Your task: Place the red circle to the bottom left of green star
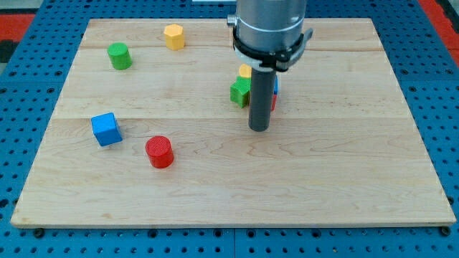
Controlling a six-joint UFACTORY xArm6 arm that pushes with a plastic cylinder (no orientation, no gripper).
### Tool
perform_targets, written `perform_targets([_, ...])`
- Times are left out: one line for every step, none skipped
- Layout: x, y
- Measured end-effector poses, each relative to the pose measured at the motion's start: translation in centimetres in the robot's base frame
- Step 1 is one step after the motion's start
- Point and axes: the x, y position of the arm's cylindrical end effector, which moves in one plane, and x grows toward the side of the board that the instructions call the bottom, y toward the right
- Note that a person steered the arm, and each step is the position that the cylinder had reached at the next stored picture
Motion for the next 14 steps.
perform_targets([4.6,-0.3])
perform_targets([6.9,-0.2])
perform_targets([8.0,-7.4])
perform_targets([8.0,-11.2])
perform_targets([7.3,-13.5])
perform_targets([6.7,-16.3])
perform_targets([6.0,-18.2])
perform_targets([3.9,-18.3])
perform_targets([1.9,-18.3])
perform_targets([-0.1,-18.3])
perform_targets([-1.0,-17.5])
perform_targets([-1.5,-17.2])
perform_targets([-1.9,-19.1])
perform_targets([-3.5,-17.8])
